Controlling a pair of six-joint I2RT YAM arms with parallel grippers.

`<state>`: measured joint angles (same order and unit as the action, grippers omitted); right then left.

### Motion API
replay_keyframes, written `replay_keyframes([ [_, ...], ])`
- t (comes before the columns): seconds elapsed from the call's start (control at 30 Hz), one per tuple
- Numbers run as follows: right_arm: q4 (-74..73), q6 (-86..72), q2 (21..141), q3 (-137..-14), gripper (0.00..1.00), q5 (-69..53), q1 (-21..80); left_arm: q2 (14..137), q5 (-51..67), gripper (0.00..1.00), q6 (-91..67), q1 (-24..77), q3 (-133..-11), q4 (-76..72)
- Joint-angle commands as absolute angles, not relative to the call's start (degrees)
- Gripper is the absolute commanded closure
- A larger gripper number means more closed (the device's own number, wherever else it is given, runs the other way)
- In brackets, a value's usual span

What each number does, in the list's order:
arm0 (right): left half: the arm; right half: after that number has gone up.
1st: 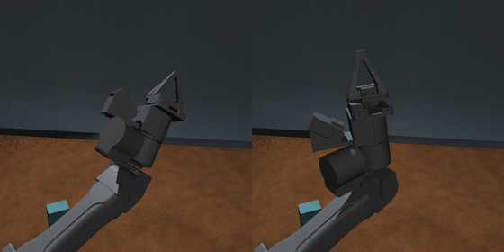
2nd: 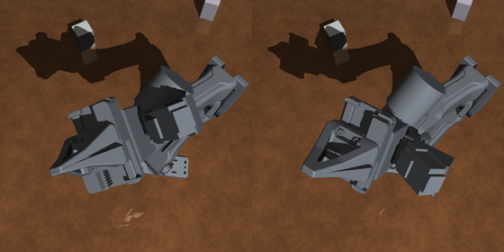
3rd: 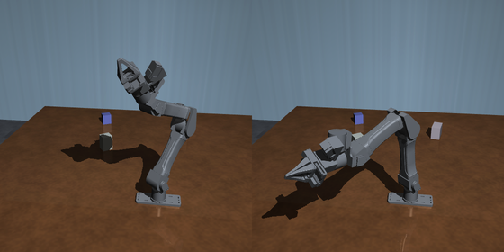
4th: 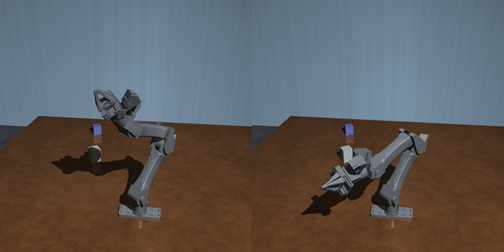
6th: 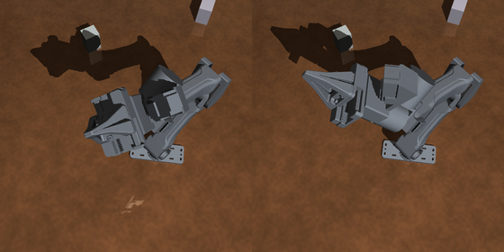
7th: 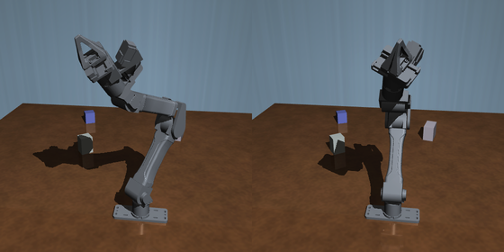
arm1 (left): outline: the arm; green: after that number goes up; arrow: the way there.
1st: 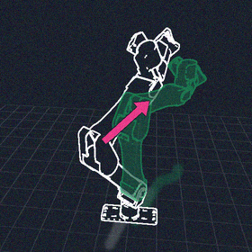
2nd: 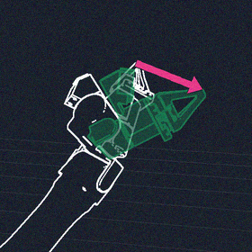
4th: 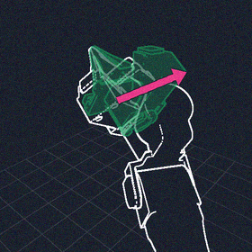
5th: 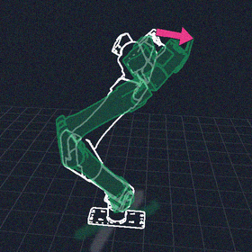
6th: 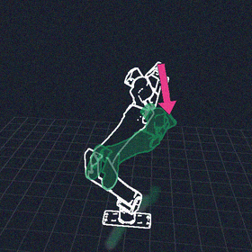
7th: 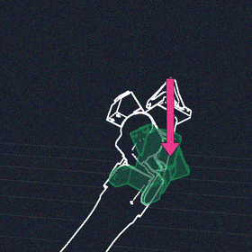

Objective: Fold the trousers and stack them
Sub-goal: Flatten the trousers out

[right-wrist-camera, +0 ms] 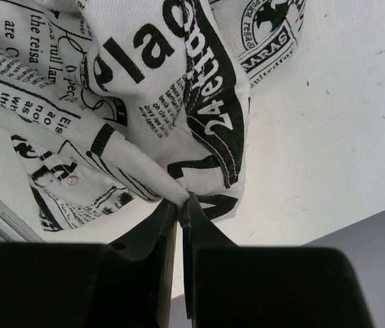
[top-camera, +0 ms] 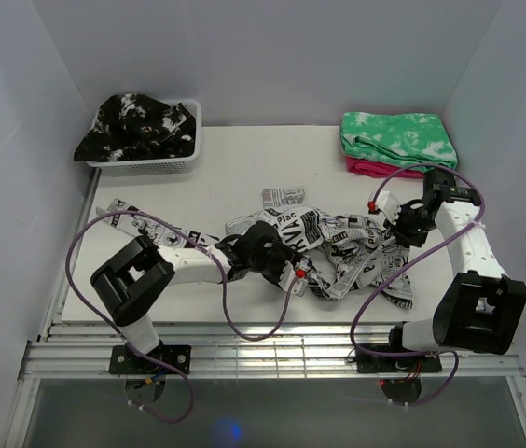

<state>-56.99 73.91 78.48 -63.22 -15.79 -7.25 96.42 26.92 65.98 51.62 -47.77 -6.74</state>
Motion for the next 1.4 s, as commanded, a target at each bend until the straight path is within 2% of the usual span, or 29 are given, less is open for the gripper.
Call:
replay_keyframes([
  [0.0,-58.27,74.09,77.17,-64.07,0.92,-16.96,-7.73,97.82,23.65,0.37,68.02,52.64,-46.49,-13.36],
  [0.1,-58.18,73.74,77.34,-64.42,0.92,-17.05,-8.0,99.05,21.63,0.5,68.55,53.17,-46.5,-13.45],
  [0.13,-58.1,73.74,77.43,-64.68,0.92,-16.88,-8.52,98.44,20.84,0.61,68.38,53.35,-46.23,-13.45],
  [0.2,-57.92,74.53,77.52,-65.12,0.92,-16.7,-9.22,92.92,21.0,0.7,67.42,53.61,-44.65,-11.35],
  [0.23,-57.83,74.88,77.35,-65.65,0.92,-16.7,-10.01,90.29,22.66,0.74,66.28,53.79,-44.74,-8.29],
  [0.27,-57.57,75.23,77.26,-66.0,0.92,-16.61,-10.37,87.39,24.15,0.86,64.53,53.88,-45.52,-4.17],
  [0.33,-57.04,76.29,76.82,-66.36,0.92,-16.17,-10.98,79.07,27.49,1.0,58.22,53.88,-50.08,8.05],
  [0.4,-56.95,77.08,76.64,-66.88,0.92,-16.0,-11.34,74.9,30.05,1.0,48.63,53.88,-55.95,19.26],
  [0.53,-57.13,77.61,75.15,-67.85,0.92,-16.17,-11.43,67.34,27.08,1.0,35.97,53.88,-62.38,29.25],
  [0.8,-55.55,78.58,73.29,-72.5,0.92,-19.33,-11.25,64.86,4.43,1.0,19.26,49.14,-71.27,33.58],
  [1.0,-53.53,72.7,82.95,-80.41,0.92,-17.32,-7.22,71.71,1.67,1.0,20.73,37.02,-72.94,26.13],
  [1.27,-42.46,61.89,98.25,-88.84,0.92,-10.91,2.1,93.14,5.62,1.0,21.53,24.09,-83.23,21.72],
  [1.37,-42.09,53.55,105.19,-94.72,0.71,-9.33,2.64,100.78,3.96,0.8,20.83,21.54,-85.16,19.51],
])
